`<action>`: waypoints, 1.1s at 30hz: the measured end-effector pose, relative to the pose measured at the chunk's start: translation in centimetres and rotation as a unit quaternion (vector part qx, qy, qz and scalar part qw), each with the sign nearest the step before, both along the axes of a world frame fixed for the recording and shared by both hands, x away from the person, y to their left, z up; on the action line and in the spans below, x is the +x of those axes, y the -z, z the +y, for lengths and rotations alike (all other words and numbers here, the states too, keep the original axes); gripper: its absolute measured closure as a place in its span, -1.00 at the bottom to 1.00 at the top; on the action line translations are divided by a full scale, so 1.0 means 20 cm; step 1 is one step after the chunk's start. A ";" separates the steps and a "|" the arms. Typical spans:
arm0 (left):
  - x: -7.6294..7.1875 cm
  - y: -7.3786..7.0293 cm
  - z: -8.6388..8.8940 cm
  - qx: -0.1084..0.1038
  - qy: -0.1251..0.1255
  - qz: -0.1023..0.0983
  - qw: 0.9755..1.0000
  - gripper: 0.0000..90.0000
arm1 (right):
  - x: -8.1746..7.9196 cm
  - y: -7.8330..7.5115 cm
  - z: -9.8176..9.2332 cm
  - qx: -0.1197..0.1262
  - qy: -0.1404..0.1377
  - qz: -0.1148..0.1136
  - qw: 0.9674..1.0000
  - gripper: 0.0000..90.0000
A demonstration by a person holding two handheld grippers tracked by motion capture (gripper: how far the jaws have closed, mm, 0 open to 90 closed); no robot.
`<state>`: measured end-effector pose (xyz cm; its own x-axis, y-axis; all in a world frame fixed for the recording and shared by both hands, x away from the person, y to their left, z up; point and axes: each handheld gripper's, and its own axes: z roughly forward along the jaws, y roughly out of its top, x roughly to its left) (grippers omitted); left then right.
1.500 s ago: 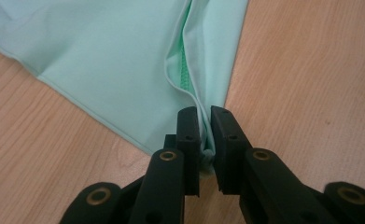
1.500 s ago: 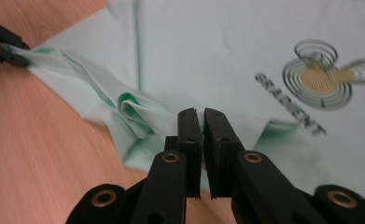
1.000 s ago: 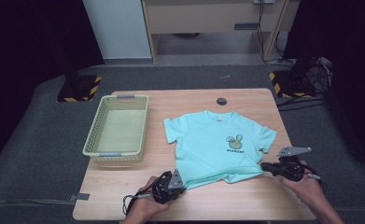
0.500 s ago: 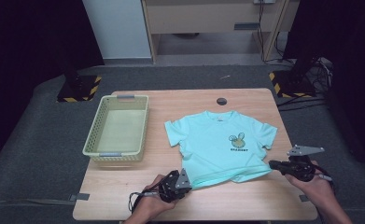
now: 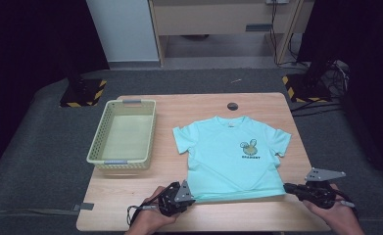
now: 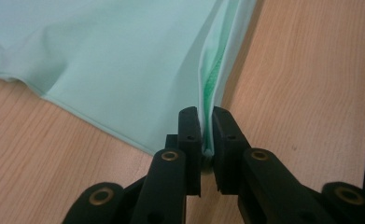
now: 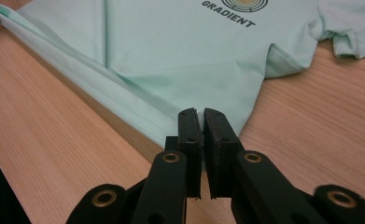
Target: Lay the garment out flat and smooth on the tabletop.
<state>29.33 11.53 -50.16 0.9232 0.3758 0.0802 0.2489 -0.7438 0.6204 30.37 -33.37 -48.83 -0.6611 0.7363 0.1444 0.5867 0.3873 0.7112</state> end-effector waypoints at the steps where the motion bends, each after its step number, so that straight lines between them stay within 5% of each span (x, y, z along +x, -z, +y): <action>1: 0.00 0.00 0.00 -0.001 0.000 -0.001 1.000 0.85 | -0.01 0.00 -0.01 -0.001 0.001 0.000 1.000 0.91; 21: -0.08 0.03 -0.01 0.011 0.028 0.000 1.000 0.79 | -0.20 0.09 -0.04 -0.010 -0.007 0.026 1.000 0.85; 33: -0.10 0.04 -0.01 0.018 0.039 -0.004 0.999 0.68 | -0.24 0.11 -0.05 -0.019 -0.013 0.036 0.999 0.51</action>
<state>27.29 11.24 -50.96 0.9488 0.2993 0.1006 0.1840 -0.7831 0.5941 25.62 -34.37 -51.02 -0.6687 0.7252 0.1639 0.6253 0.4293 0.6517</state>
